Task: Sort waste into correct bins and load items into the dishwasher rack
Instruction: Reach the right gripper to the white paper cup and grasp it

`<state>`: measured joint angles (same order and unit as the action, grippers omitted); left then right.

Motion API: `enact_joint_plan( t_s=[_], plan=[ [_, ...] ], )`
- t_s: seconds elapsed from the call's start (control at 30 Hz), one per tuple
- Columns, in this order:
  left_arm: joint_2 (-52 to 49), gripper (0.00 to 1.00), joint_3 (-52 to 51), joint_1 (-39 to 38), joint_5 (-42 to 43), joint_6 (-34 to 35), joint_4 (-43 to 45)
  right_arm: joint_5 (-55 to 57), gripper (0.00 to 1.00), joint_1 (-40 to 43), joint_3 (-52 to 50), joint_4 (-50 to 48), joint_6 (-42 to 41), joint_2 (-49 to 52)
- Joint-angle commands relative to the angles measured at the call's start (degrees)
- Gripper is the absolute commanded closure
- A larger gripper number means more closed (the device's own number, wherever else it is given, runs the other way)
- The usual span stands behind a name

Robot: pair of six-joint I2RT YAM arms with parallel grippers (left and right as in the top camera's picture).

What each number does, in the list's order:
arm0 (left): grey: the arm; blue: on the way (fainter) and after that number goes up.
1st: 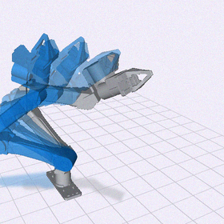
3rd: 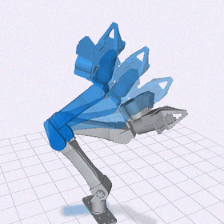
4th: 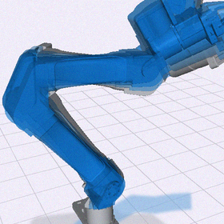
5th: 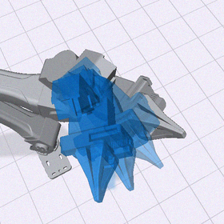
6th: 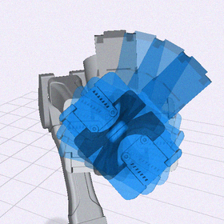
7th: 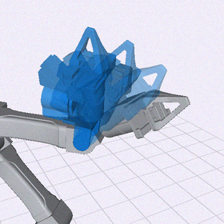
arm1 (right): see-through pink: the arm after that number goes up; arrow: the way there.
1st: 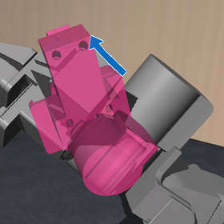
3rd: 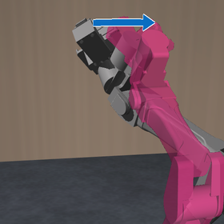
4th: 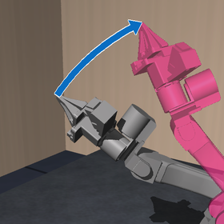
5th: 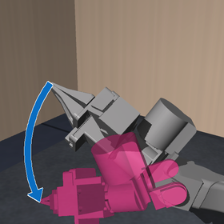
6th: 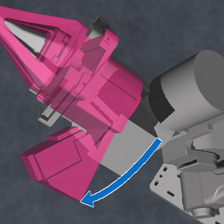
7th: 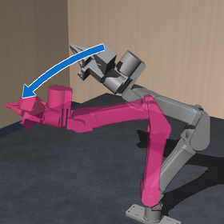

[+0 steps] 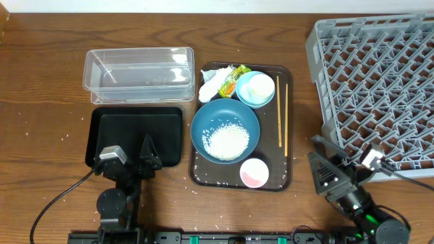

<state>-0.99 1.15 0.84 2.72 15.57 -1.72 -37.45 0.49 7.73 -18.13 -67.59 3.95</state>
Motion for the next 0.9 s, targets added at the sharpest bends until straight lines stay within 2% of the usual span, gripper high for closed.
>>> enact_joint_plan(
  t_s=[0.0,0.17,0.27,0.37,0.47,0.53,0.7,0.87],
  plan=[
    [-0.04,0.09,-0.92,-0.28,-0.33,-0.94,-2.14,1.44,0.01,-0.46,9.35,3.74,7.34,5.90],
    [-0.04,0.09,-0.92,-0.28,-0.33,-0.94,-2.14,-6.25,0.01,-0.46,27.17,18.16,23.56,21.88],
    [-0.04,0.09,-0.92,-0.28,-0.33,-0.94,-2.14,-10.14,0.01,-0.81,39.65,31.65,34.10,32.39],
    [-0.04,0.09,-0.92,-0.28,-0.35,-0.94,-2.14,-9.49,0.01,-3.23,52.15,46.45,44.50,41.77],
    [-0.04,0.09,-0.92,-0.28,-0.33,-0.94,-2.14,-1.38,0.01,-8.63,62.90,59.63,51.25,49.40],
    [-0.04,0.09,-0.92,-0.28,-0.33,-0.94,-2.14,7.85,0.01,-14.23,69.48,67.87,54.49,54.31],
    [-0.04,0.09,-0.92,-0.28,-0.33,-0.94,-2.14,32.83,0.01,-32.17,83.19,85.33,58.05,68.96],
    [-0.04,0.09,-0.92,-0.28,-0.33,-0.94,-2.14,39.19,0.01,-43.08,91.78,94.99,58.03,84.63]
  ],
)
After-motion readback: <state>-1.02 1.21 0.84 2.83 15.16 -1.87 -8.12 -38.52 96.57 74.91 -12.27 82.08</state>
